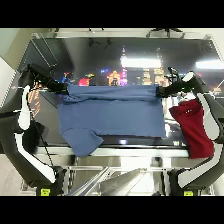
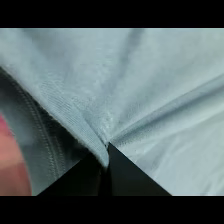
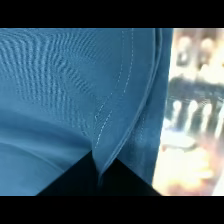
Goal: Fold the shirts.
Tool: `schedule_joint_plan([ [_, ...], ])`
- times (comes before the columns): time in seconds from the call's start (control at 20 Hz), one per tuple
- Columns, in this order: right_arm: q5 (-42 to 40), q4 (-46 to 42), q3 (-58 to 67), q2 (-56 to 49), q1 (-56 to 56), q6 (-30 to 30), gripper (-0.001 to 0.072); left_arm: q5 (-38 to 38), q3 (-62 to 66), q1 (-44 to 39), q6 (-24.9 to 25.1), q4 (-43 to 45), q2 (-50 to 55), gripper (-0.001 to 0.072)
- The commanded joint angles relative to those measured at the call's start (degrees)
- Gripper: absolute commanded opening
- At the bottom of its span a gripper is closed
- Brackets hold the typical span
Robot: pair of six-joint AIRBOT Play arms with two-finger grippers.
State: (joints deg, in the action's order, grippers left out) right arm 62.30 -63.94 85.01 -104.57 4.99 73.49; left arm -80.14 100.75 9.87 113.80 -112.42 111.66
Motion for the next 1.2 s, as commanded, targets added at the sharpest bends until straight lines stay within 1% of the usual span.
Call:
schedule_joint_plan([
  [0.0,-0.07,-2.8,0.2,0.74,-0.5,5.33,0.033,-2.19,-0.35,-0.52,-0.94,1.36,-0.81,0.0291],
  [0.05,0.74,-3.65,0.24,1.92,0.02,6.71,0.0359,-2.49,-0.35,-0.59,-1.4,1.38,-1.88,0.0704],
  [0.15,3.85,-6.4,0.24,5.88,1.27,8.9,0.0367,-2.58,-0.37,-0.39,-3.67,1.38,-5.11,0.0699],
  [0.25,8.13,-10.12,-0.04,10.69,2.4,9.64,0.0366,-4.09,-0.57,0.48,-5.95,1.4,-8.96,0.0698],
  [0.35,11.69,-10.73,-3.45,15.21,3.61,9.94,0.0365,-6.49,-4.76,1.62,-8.09,1.29,-13.9,0.0698],
  [0.45,12.02,-10.67,-12.02,20.33,4.31,8.94,0.0364,-7.56,-15.02,2.75,-8.44,1.27,-20.76,0.0697],
  [0.55,11.04,-10.54,-22.18,25.24,4.9,8.24,0.0364,-6.86,-28.85,3.85,-8.46,1.31,-28.83,0.0697],
  [0.65,7.89,-10.29,-31.17,28.76,5.25,8.33,0.0363,-5.05,-42.66,5.2,-8.44,1.31,-36.28,0.0697],
  [0.75,5.31,-8.87,-36.3,29.66,5.29,6.4,0.0363,-3.19,-53.27,6.93,-8.98,1.09,-41.64,0.0697],
  [0.85,4.74,-8.9,-37.62,29.44,5.31,5.79,0.0362,0.68,-60.15,8.79,-9.51,0.48,-46.31,0.0697],
  [0.9,4.72,-8.74,-37.62,29.46,5.77,4.85,0.0354,1.31,-62.38,9.81,-9.51,0.35,-48.02,0.0697],
  [0.95,4.68,-7.74,-37.62,29.44,6.49,3.43,0.0229,1.09,-64.04,10.82,-9.66,0.2,-49.22,0.0697],
  [1.0,4.28,-6.58,-37.62,29.44,7.58,2.78,0.018,0.13,-65.77,12.0,-10.45,-0.26,-50.27,0.0697],
  [1.1,3.82,-3.56,-37.62,29.42,10.71,2.56,0.0189,-0.7,-69.77,13.33,-10.23,-4.87,-52.09,0.0697],
  [1.15,3.82,-1.57,-37.62,29.29,12.11,1.25,0.019,-0.15,-71.63,13.11,-9.9,-6.45,-52.61,0.0697],
])
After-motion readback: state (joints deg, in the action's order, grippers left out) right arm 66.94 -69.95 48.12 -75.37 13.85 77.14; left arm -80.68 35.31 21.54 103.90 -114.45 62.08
